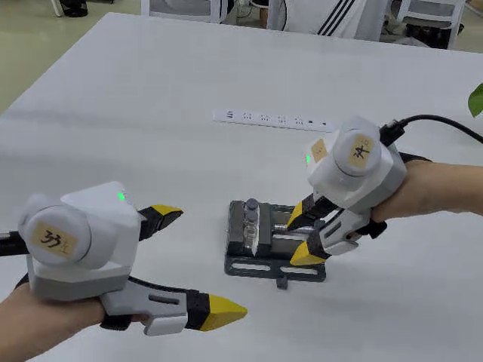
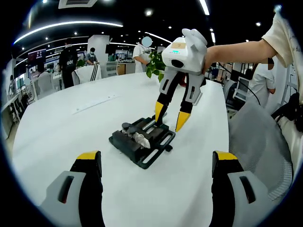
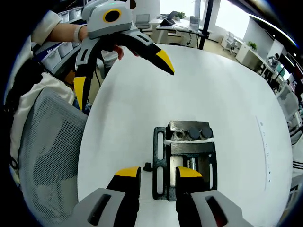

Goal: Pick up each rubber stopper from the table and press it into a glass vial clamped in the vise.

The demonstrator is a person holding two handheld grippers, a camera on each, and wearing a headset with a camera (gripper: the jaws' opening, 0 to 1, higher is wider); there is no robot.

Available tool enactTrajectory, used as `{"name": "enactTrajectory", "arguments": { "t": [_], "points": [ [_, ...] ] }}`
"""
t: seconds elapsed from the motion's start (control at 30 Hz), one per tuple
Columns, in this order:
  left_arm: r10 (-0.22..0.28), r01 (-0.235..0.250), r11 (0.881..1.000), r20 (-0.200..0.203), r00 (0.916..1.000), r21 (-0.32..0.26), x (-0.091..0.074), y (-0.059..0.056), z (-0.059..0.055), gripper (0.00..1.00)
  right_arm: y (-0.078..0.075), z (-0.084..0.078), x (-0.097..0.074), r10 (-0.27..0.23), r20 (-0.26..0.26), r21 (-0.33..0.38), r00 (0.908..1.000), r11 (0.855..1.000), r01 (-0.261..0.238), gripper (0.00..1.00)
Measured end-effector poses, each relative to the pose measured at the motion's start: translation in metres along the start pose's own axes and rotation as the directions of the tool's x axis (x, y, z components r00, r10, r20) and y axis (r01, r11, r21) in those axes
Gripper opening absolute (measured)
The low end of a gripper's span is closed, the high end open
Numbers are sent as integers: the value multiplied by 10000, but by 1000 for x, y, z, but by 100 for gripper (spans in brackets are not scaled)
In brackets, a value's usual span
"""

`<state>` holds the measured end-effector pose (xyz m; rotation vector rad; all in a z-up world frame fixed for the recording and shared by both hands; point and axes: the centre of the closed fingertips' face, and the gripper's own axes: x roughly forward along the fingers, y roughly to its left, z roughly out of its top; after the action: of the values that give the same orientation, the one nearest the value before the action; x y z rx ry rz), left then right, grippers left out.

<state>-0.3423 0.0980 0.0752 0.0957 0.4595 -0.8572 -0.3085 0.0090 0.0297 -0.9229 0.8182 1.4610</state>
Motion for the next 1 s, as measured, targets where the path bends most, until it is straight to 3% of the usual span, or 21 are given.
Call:
{"name": "enactTrajectory", "arguments": {
  "t": [0.17,0.5,0.67,1.0],
  "points": [
    [-87,87,10000,-29,10000,1,1,-2,-1,96,8,-7,12,-125,369,286,9992,9995,115,22],
    [-197,196,9998,-148,9997,-32,4,-6,-5,96,19,-24,42,-463,576,862,9973,9954,412,18],
    [-196,195,9998,-201,9996,-57,4,-6,-7,96,15,-25,45,-655,690,966,9955,9936,587,15],
    [-211,208,9997,-275,9994,-120,5,-7,-8,96,15,-24,49,-581,779,808,9953,9954,518,11]
  ]
}}
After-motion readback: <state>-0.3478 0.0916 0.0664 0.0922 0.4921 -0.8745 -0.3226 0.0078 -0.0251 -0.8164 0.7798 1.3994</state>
